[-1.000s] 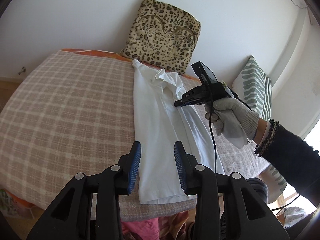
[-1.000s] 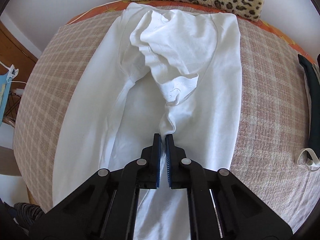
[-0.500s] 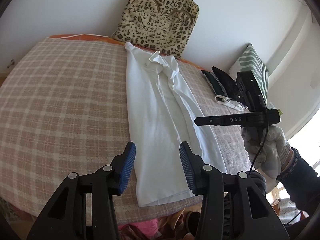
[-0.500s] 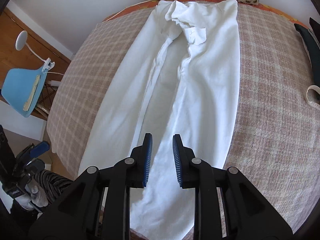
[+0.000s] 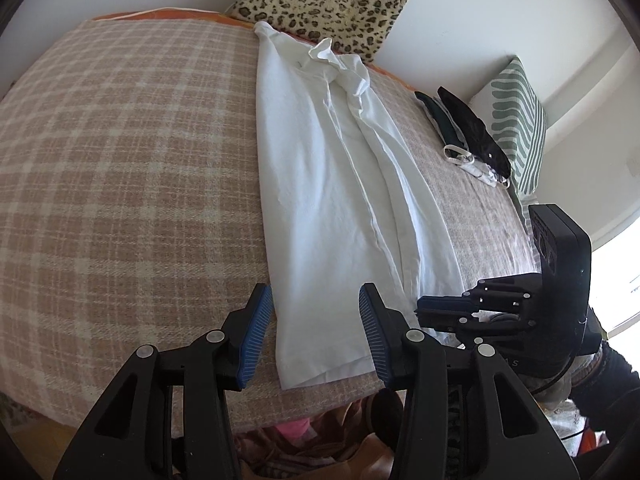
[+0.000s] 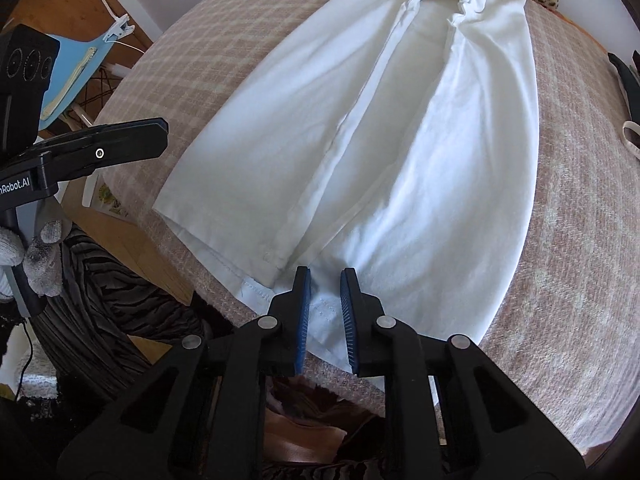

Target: Fold small clothes

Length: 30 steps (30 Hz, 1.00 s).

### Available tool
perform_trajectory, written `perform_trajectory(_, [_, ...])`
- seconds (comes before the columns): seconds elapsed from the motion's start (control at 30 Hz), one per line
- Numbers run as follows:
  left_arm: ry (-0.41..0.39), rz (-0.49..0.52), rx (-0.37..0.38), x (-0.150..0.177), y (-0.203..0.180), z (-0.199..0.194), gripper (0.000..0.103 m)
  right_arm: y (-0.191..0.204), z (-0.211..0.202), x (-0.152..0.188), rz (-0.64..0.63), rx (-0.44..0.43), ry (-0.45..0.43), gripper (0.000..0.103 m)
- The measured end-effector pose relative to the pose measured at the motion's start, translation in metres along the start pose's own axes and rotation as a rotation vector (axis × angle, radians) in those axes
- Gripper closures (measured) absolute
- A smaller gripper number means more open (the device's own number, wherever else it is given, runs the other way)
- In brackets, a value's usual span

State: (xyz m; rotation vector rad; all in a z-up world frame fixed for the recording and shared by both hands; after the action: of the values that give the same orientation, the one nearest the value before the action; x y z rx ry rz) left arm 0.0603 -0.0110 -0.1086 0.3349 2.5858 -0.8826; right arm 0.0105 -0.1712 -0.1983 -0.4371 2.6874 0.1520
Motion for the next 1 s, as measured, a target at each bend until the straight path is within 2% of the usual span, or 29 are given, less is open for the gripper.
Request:
perform_trajectory(0.07, [0.008,-0.01,0.0,0.0,0.003,0.002,0.059,0.003,0.0,-0.003,-0.009,-0.049,0.016,0.088])
perform_trajectory(0.13, [0.023,-0.023,-0.002,0.0,0.007,0.005,0.059,0.005,-0.002,-0.001,0.019,-0.179,0.036,0.088])
perform_trajectory(0.2, [0.046,-0.035,0.0,0.0,0.01,0.009,0.059,0.001,-0.01,0.006,0.048,-0.226,0.023,0.088])
perform_trajectory(0.33, [0.086,-0.04,0.001,0.006,0.014,0.013,0.059,-0.032,-0.031,0.025,0.166,-0.221,-0.035,0.087])
perform_trajectory(0.47, [0.126,-0.055,0.02,0.014,0.017,0.019,0.059,-0.073,-0.032,0.047,0.346,-0.172,-0.042,0.078])
perform_trajectory(0.53, [0.118,-0.055,0.03,0.016,0.017,0.017,0.059,-0.087,-0.024,0.057,0.426,-0.158,-0.036,0.073])
perform_trajectory(0.67, [0.124,-0.075,0.072,0.02,0.018,0.015,0.06,-0.1,-0.011,0.068,0.522,-0.242,-0.02,0.07])
perform_trajectory(0.8, [0.132,-0.074,0.104,0.023,0.015,0.016,0.061,-0.093,-0.007,0.064,0.515,-0.299,-0.019,0.069])
perform_trajectory(0.87, [0.135,-0.084,0.123,0.024,0.015,0.017,0.064,-0.086,-0.002,0.062,0.5,-0.328,-0.001,0.069])
perform_trajectory(0.93, [0.155,-0.101,0.159,0.026,0.014,0.021,0.081,-0.074,0.0,0.058,0.481,-0.332,0.001,0.069])
perform_trajectory(1.0, [0.164,-0.104,0.177,0.028,0.013,0.024,0.088,-0.066,0.002,0.054,0.464,-0.34,0.006,0.07])
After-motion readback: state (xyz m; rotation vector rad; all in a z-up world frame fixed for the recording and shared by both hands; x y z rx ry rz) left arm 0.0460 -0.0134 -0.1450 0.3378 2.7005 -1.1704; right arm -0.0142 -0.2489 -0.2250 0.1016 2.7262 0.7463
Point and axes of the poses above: each gripper's, at about its wrist camera, not at the fingertips, and z roughly the way its jaws point, y to its left, x to its underside, the point moved 2 cm from there along z, roughly the way its jaws point, and after that the axes turned 6 degrees about x, right-handed, at the moved point
